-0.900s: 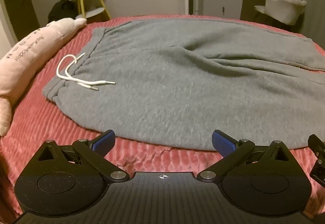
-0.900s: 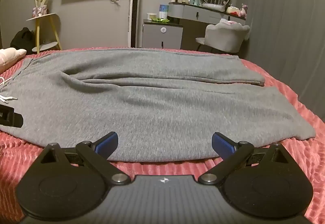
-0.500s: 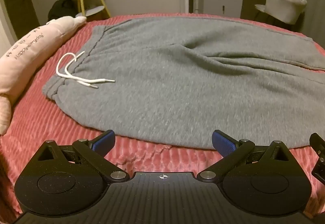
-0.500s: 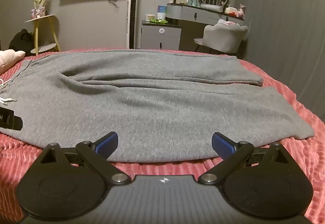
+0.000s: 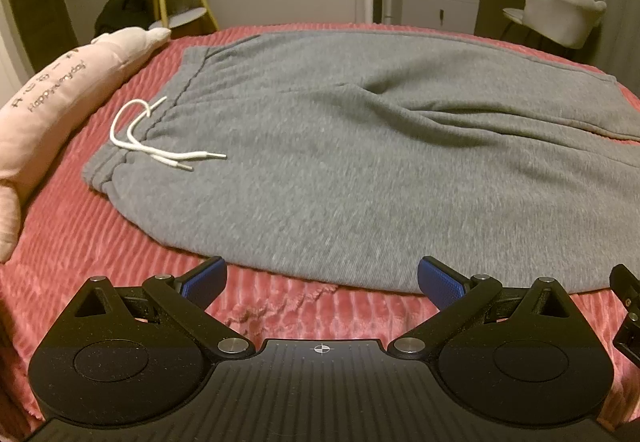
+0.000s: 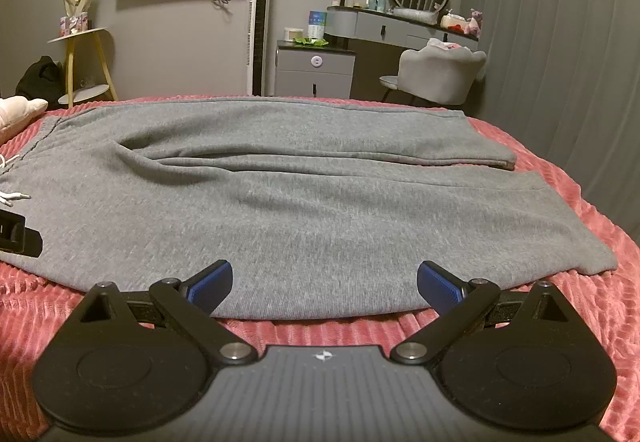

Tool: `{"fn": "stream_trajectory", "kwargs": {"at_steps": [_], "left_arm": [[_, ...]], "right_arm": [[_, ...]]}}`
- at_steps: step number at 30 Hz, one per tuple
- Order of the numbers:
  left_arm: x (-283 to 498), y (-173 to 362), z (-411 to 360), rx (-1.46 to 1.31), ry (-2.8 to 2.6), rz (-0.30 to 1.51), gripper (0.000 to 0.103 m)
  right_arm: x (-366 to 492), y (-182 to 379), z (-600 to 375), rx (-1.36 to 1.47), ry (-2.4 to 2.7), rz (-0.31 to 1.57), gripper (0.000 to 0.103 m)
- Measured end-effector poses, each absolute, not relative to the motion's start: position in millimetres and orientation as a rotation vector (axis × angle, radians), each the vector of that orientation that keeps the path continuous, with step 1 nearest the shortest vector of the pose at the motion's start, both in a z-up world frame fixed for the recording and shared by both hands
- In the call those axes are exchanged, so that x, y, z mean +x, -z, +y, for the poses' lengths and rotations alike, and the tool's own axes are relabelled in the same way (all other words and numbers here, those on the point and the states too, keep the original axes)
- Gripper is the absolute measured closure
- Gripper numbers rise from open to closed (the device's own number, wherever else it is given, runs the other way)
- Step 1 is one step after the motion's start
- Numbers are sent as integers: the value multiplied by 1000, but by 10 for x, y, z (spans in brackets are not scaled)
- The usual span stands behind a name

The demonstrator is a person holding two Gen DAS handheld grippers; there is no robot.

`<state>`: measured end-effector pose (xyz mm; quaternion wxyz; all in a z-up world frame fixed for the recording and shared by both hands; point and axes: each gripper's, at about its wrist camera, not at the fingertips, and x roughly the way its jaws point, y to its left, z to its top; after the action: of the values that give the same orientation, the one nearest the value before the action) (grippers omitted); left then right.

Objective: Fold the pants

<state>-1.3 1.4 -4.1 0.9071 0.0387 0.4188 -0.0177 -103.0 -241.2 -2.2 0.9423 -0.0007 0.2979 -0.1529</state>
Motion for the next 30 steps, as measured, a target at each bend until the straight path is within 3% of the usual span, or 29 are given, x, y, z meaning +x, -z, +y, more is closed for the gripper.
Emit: {"fn": "stream_trajectory", "kwargs": {"at_steps": [30], "left_arm": [[6,72,28,64,36,890,0]], "right_arm": [[-1025,34,-2417,4,318,614,4]]}}
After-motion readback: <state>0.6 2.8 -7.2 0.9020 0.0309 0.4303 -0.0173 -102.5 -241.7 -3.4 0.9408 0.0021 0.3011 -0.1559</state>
